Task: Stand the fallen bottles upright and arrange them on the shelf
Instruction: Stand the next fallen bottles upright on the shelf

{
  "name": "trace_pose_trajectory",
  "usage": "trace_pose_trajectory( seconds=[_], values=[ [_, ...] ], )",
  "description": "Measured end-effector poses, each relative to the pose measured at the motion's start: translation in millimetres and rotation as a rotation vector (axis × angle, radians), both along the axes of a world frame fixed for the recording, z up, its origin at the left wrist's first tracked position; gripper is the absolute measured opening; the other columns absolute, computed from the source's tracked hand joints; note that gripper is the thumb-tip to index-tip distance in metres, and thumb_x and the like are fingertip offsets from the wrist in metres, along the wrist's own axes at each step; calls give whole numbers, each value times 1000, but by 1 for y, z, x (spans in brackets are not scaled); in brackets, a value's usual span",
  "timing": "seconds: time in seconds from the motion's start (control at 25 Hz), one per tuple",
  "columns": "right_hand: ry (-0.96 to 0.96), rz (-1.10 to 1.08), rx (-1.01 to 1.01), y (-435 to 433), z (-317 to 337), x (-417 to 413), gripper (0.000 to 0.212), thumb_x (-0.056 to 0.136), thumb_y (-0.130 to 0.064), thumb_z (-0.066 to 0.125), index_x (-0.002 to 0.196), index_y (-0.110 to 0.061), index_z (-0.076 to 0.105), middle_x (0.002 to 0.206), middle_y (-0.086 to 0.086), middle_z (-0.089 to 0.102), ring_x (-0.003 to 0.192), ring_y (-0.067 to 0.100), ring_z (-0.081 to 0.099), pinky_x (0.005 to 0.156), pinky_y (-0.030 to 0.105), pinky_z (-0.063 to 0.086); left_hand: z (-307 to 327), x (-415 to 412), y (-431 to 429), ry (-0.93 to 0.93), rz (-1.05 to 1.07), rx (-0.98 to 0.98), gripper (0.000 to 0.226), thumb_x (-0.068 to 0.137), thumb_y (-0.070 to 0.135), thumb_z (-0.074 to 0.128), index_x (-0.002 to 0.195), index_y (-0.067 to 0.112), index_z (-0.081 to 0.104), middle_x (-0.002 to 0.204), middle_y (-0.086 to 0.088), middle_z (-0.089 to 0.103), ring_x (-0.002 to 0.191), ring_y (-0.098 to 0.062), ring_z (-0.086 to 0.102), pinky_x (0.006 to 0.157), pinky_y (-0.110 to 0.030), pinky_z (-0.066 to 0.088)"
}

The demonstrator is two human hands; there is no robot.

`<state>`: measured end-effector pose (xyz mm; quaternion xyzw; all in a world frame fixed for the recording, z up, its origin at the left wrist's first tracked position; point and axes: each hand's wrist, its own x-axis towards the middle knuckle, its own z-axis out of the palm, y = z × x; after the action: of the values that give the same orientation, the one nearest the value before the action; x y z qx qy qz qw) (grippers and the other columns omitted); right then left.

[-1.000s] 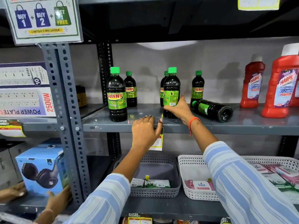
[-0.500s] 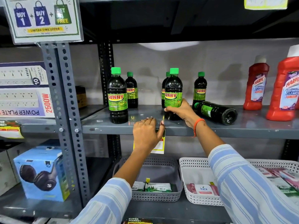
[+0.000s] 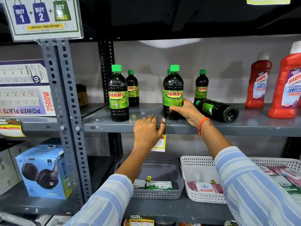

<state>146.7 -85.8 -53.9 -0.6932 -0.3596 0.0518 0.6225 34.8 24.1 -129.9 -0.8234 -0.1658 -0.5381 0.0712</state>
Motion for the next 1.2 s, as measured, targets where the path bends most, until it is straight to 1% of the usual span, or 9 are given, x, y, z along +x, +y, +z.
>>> trace_pose_trajectory(
  seconds=[0.12, 0.32, 0.48, 0.6, 0.72, 0.8, 0.88, 1.04, 1.2],
  values=[
    [-20, 18, -5, -6, -3, -4, 26, 74, -4, 71, 97, -15, 64, 95, 9, 70, 89, 20, 64, 91, 33, 52, 0, 0, 0, 16, 8, -6, 50, 91, 41, 36, 77, 9, 71, 71, -5, 72, 64, -25, 66, 60, -32, 46],
    [-38, 45, 13, -16, -2, -18, 24, 77, -2, 70, 83, -24, 61, 89, 5, 68, 88, 19, 63, 86, 28, 51, -1, 0, 0, 54, 12, -20, 52, 92, 42, 34, 79, 9, 72, 74, -7, 73, 68, -26, 67, 62, -33, 47],
    [14, 94, 73, -22, 1, -21, 24, 83, -18, 65, 107, -14, 60, 111, 7, 65, 101, 16, 60, 99, 34, 45, 3, -2, -4, 123, 8, -68, 55, 91, 41, 29, 77, 8, 70, 74, -8, 73, 67, -29, 67, 63, -34, 47],
    [-244, -416, 294, -39, 14, -11, 33, 89, -30, 54, 108, -6, 64, 110, 13, 65, 97, 20, 58, 87, 28, 44, 7, -2, -11, 125, 13, -91, 57, 87, 37, 23, 73, 5, 67, 72, -13, 71, 65, -32, 64, 67, -36, 46],
    [-656, -889, -427, -65, 25, 26, 48, 86, -42, 56, 113, -2, 61, 119, 21, 59, 116, 35, 50, 98, 44, 41, 7, 1, -24, 184, 96, -88, 69, 91, 49, 17, 95, 2, 67, 98, -18, 71, 92, -33, 64, 85, -42, 44],
    [-552, -882, -919, -77, 27, 39, 60, 77, -53, 64, 116, -8, 60, 120, 17, 60, 118, 35, 50, 99, 45, 40, 0, 4, -29, 193, 105, -142, 78, 92, 57, 12, 129, 0, 50, 133, -19, 55, 125, -31, 48, 105, -44, 31],
    [-515, -849, -1078, -83, 24, 41, 59, 73, -53, 70, 115, -13, 61, 115, 12, 64, 110, 33, 58, 93, 42, 46, -10, 6, -36, 124, 35, -125, 81, 92, 60, 12, 148, 3, 19, 155, -17, 23, 143, -27, 20, 115, -44, 9],
    [-617, -899, -912, -86, 17, 42, 54, 75, -46, 71, 114, -10, 60, 113, 14, 66, 107, 36, 61, 86, 42, 49, -25, 21, -54, 118, -53, 12, 71, 95, 57, 15, 150, 14, 4, 159, -7, 2, 146, -20, -2, 116, -49, -3],
    [-465, -817, -339, -98, 6, 52, 62, 79, -49, 67, 116, -1, 53, 118, 22, 61, 112, 41, 57, 87, 44, 48, -24, 40, -76, 181, -84, 125, 64, 96, 52, 21, 151, 18, 14, 159, -3, 12, 146, -17, 7, 117, -48, 4]
  ],
)
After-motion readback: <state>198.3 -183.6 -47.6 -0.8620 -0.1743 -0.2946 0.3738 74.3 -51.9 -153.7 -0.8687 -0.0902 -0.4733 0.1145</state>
